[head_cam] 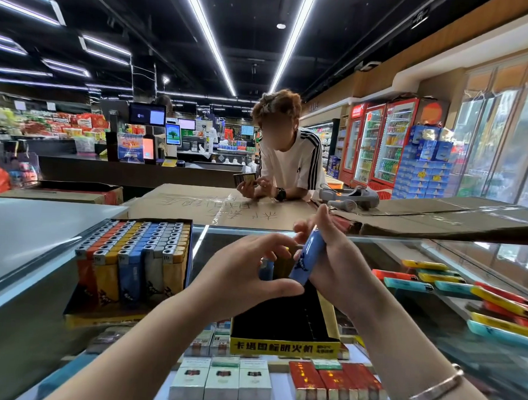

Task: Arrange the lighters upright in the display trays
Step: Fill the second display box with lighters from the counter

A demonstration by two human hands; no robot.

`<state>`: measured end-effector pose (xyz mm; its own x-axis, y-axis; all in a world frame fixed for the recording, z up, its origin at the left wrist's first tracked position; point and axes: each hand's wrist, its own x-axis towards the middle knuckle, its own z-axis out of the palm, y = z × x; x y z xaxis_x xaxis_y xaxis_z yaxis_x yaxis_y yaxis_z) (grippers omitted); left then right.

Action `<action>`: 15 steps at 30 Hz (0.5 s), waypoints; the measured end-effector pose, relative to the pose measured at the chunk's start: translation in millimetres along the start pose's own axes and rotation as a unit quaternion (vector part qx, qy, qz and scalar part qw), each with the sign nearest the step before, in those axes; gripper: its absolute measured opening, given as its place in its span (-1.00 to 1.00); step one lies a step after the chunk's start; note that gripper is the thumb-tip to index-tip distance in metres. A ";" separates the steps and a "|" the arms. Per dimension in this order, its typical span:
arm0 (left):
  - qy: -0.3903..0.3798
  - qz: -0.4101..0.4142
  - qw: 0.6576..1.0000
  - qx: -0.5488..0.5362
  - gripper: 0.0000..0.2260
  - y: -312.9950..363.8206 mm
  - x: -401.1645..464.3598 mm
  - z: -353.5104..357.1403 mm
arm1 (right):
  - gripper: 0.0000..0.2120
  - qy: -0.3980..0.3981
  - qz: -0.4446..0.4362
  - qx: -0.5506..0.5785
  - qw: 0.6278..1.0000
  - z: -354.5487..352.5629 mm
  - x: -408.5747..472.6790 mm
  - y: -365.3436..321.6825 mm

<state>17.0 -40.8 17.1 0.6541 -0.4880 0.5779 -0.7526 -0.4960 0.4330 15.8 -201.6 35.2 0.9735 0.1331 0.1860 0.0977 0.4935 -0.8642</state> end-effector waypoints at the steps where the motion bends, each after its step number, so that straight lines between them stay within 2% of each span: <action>1: -0.011 -0.003 1.000 -0.012 -0.53 0.4 -0.1 1.1 | -0.57 0.010 -0.009 -0.035 0.999 0.0 1.7 1.1; 3: -0.022 -0.011 0.998 -0.052 -0.54 2.6 -1.2 3.0 | -0.51 0.033 -0.044 -0.140 0.989 -0.4 3.2 2.2; 5: -0.018 -0.012 0.996 -0.089 -0.54 5.9 -1.6 4.7 | -0.39 0.009 -0.058 -0.217 0.974 0.4 1.1 3.9; 9: 0.022 -0.013 0.989 -0.143 -0.60 9.0 1.6 6.3 | -0.23 -0.063 -0.038 -0.229 0.971 3.3 0.1 12.6; 12: 0.012 -0.037 0.973 -0.229 -0.74 7.6 3.2 2.1 | -0.23 -0.068 -0.072 -0.289 0.952 3.9 0.9 15.7; 15: -0.016 -0.067 0.952 -0.298 -0.80 3.8 4.5 -3.2 | -0.36 -0.055 -0.097 -0.378 0.919 5.3 2.4 18.8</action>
<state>16.7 -42.6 23.6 0.7423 -0.4759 0.4717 -0.5646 -0.0650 0.8228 18.8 -187.4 21.9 0.9002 0.2119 0.3806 0.4228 -0.2154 -0.8802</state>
